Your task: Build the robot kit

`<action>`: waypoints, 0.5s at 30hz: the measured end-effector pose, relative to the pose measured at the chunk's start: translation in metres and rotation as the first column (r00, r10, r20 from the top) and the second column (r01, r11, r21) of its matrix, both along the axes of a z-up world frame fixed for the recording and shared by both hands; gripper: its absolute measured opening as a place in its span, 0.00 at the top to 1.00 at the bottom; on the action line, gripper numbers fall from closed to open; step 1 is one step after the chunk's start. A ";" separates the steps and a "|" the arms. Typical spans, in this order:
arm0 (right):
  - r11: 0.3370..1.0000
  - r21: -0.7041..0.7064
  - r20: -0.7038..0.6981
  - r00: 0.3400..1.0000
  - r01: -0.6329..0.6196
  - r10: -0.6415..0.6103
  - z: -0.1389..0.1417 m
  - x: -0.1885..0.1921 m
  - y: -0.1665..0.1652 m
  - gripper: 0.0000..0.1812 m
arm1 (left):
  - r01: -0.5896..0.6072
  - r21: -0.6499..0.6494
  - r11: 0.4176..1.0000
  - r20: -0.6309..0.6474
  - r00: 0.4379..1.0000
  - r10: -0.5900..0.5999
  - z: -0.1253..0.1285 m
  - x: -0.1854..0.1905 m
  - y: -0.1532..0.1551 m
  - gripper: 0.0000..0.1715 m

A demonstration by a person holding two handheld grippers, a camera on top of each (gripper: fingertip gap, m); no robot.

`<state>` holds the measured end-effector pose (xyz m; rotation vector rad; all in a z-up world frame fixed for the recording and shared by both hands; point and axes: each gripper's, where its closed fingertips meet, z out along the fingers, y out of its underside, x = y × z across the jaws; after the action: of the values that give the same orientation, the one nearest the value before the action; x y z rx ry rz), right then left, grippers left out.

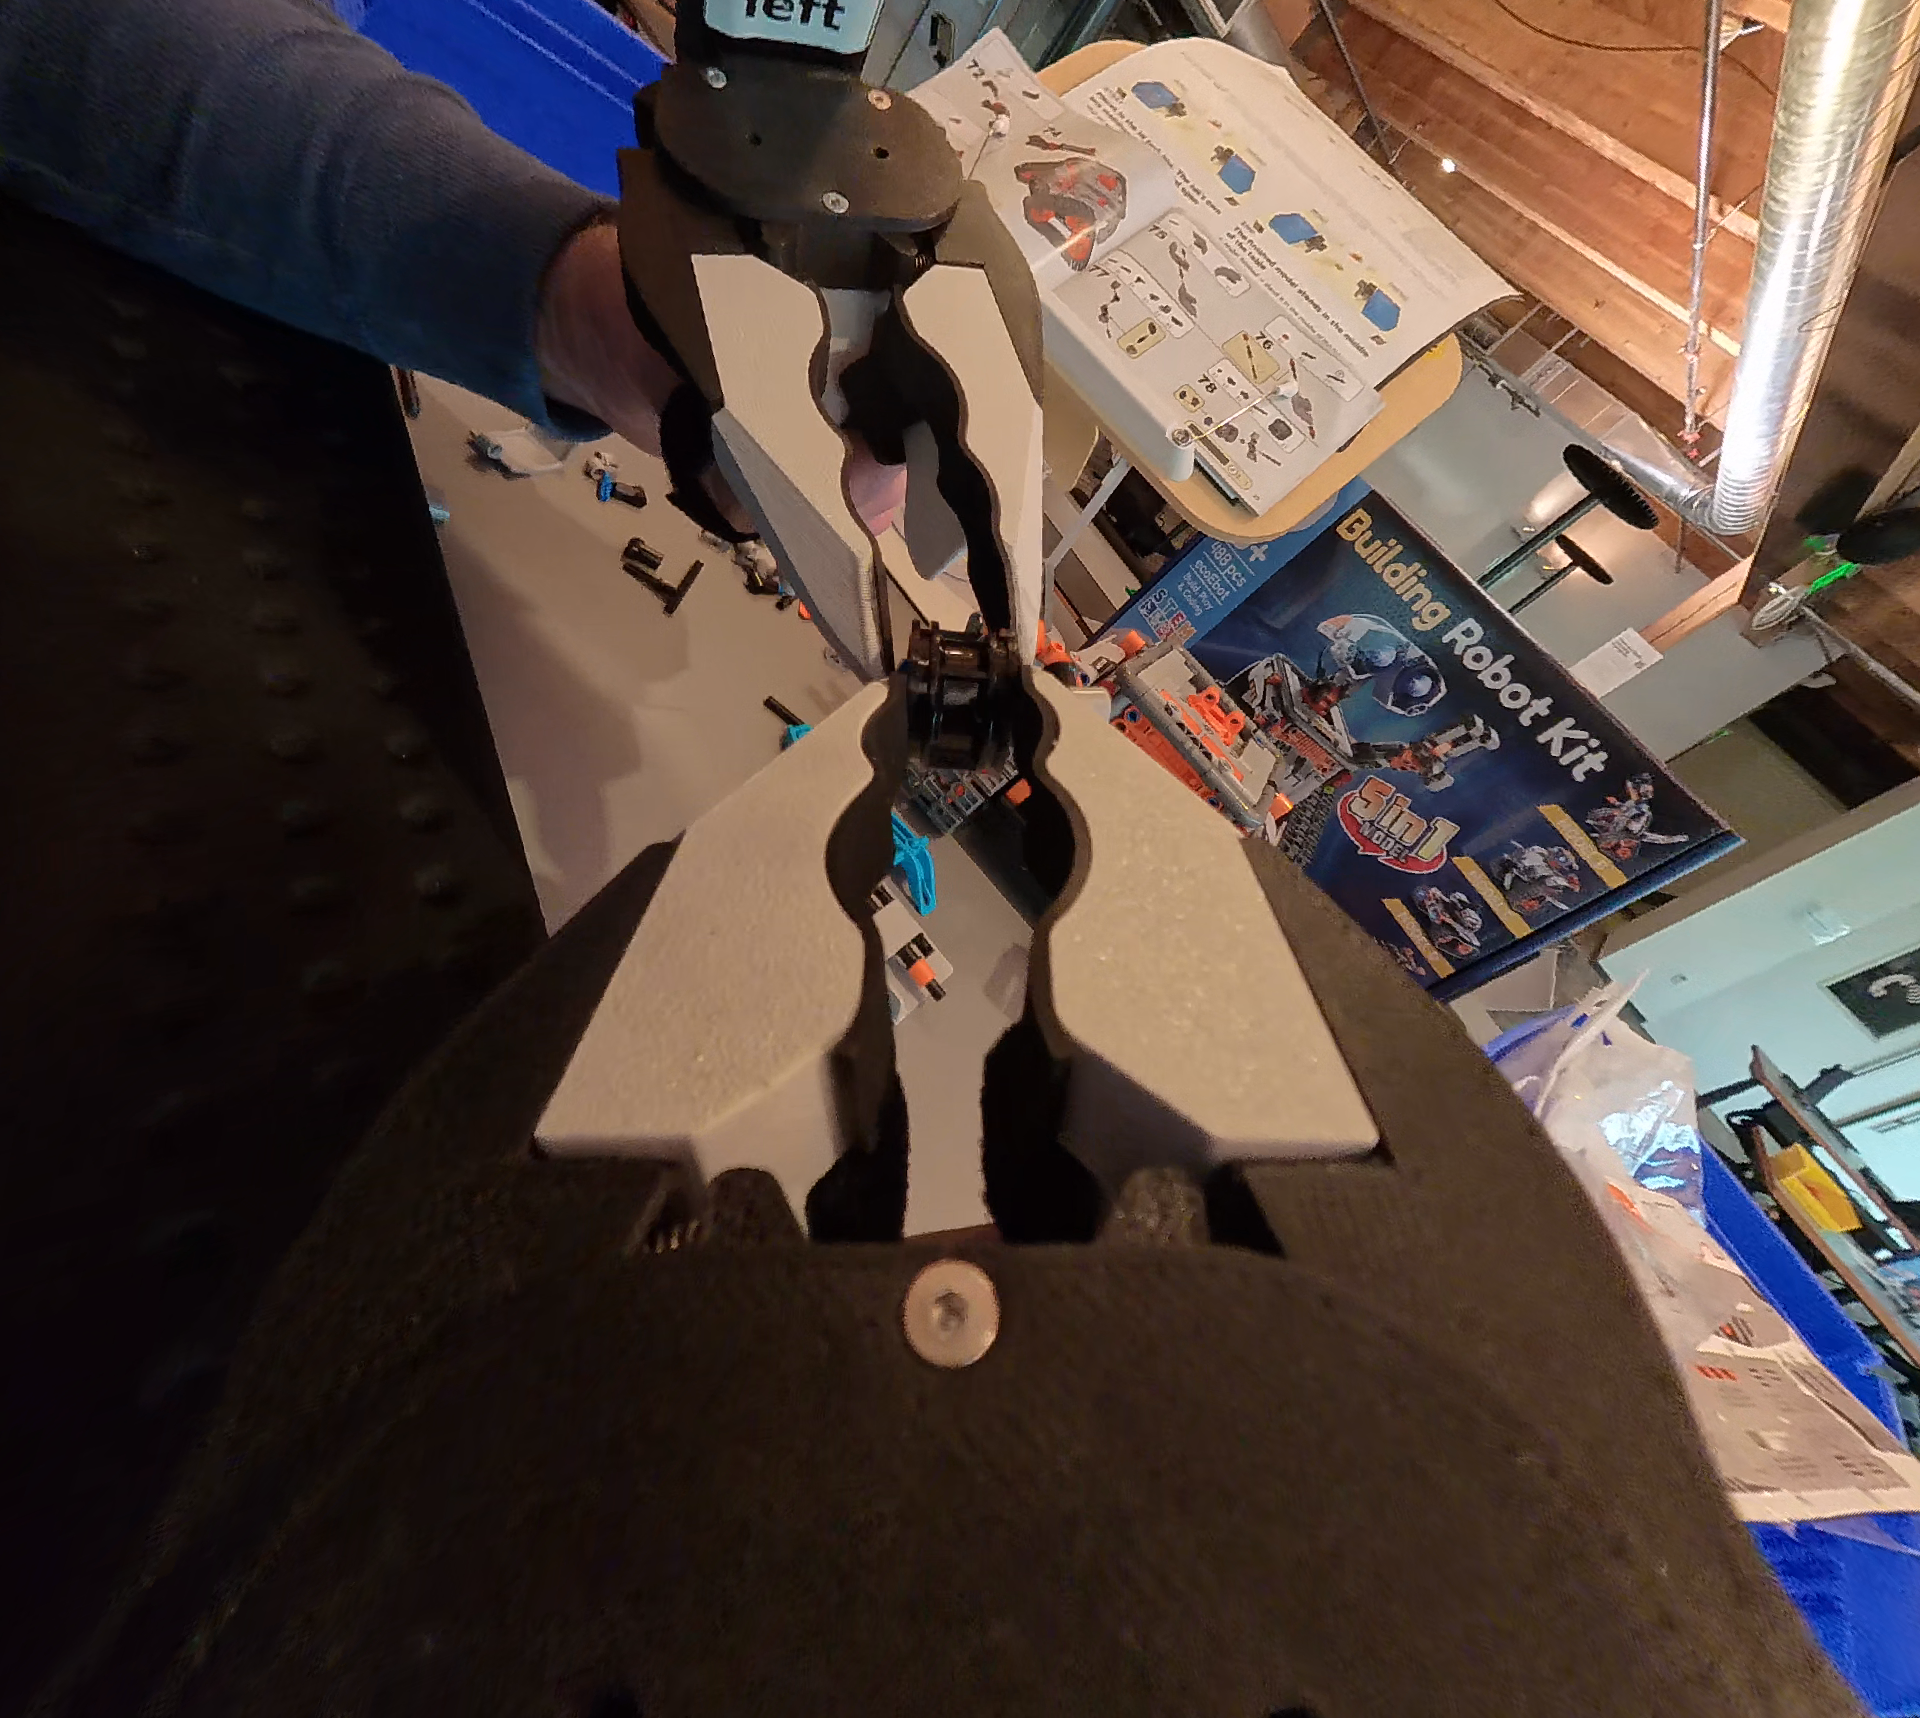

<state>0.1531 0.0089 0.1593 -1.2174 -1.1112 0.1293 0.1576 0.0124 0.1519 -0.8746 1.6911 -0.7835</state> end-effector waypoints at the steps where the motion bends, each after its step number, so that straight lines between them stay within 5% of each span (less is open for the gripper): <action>1: 1.000 0.002 0.007 1.000 0.004 -0.004 -0.001 0.000 0.000 0.90 | -0.008 0.018 1.000 -0.012 1.000 0.008 -0.002 0.000 0.000 0.87; 8: 0.998 -0.058 -0.004 1.000 0.001 -0.002 -0.011 0.005 0.006 0.90 | -0.052 0.032 0.998 -0.061 0.997 0.054 -0.016 0.005 0.006 0.88; 15: 0.978 -0.191 -0.160 0.986 -0.086 0.055 -0.012 0.012 0.010 0.87 | -0.052 -0.102 0.993 -0.087 0.995 0.043 -0.026 0.009 0.012 0.89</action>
<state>0.1655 0.0190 0.1470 -1.3209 -1.0237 0.3902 0.1664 0.0243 0.1259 -1.0295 1.7088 -0.8184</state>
